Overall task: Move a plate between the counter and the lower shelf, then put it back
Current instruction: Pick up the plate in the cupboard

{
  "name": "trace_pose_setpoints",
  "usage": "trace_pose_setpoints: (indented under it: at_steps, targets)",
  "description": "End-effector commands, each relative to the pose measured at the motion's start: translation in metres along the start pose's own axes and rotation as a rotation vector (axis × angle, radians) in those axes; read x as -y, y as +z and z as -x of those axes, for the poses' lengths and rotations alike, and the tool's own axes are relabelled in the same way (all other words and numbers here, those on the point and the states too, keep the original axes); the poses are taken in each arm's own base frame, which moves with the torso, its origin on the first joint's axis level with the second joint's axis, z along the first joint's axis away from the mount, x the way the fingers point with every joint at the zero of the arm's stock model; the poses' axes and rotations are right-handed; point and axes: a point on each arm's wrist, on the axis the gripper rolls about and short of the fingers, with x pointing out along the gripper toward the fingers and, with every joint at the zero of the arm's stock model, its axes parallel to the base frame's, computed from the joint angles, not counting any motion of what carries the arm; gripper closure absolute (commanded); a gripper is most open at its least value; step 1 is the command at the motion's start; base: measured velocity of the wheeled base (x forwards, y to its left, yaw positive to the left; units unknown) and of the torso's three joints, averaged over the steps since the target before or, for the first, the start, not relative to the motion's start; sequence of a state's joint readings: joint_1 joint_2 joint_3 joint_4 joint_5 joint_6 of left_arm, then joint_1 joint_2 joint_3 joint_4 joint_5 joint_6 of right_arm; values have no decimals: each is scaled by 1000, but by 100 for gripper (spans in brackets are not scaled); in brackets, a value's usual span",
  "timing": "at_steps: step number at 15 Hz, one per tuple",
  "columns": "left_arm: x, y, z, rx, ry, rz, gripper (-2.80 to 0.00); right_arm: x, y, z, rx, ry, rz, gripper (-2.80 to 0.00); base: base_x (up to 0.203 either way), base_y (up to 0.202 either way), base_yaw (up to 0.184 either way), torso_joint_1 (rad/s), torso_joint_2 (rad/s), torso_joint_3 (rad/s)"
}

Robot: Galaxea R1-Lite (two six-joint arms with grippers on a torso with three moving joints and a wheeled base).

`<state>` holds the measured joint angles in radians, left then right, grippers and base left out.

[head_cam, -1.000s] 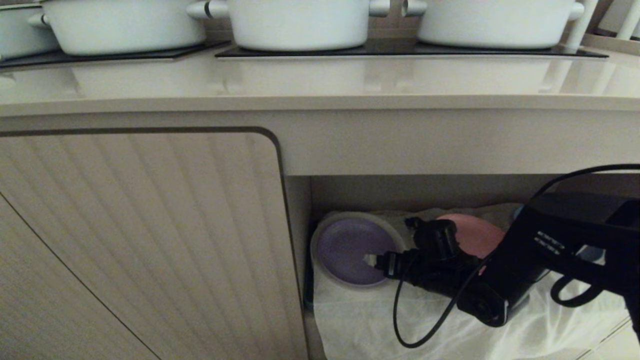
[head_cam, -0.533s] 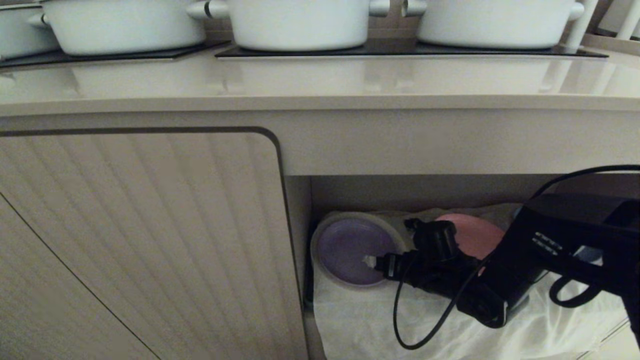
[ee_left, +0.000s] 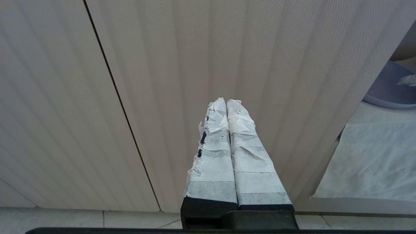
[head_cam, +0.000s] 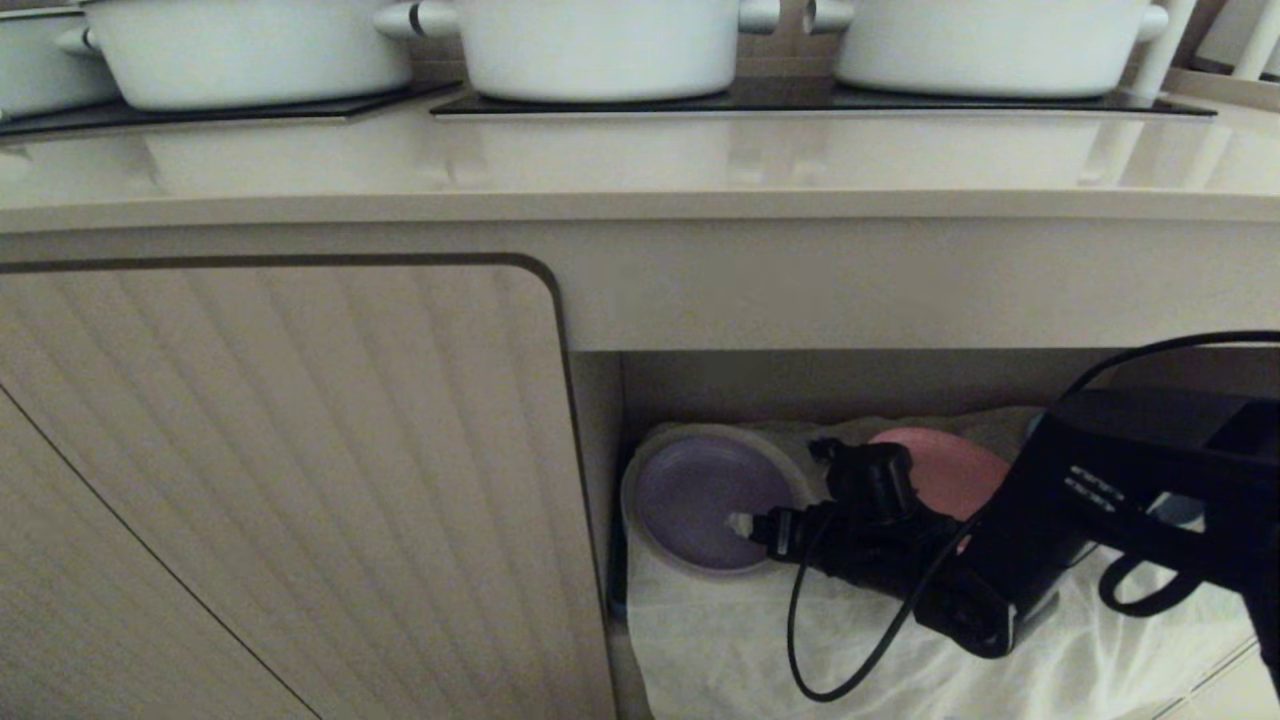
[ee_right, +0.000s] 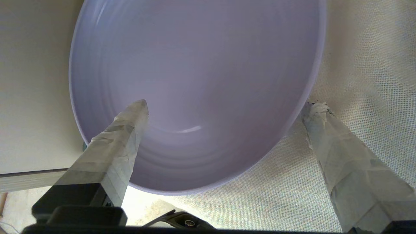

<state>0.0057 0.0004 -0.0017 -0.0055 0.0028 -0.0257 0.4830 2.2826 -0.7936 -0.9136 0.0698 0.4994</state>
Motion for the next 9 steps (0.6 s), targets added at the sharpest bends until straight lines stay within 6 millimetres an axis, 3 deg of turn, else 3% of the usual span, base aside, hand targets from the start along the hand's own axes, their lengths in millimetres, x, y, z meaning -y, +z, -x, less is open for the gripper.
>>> trace_pose_setpoints:
  at_steps: [1, 2, 9]
  targets:
    - [0, 0, 0, -1, 1, 0, 0, 0, -2, 0, -4, 0, 0, -158, 0, 0, 0, 0, 0, 0]
    - [0, 0, 0, -1, 1, 0, 0, 1, -3, 1, -6, -1, 0, 0, 0, 0, 0, 0, 0, 0]
    - [0, 0, 0, -1, 1, 0, 0, 2, -4, 0, 3, -27, -3, 0, 0, 0, 0, 0, 0, 0]
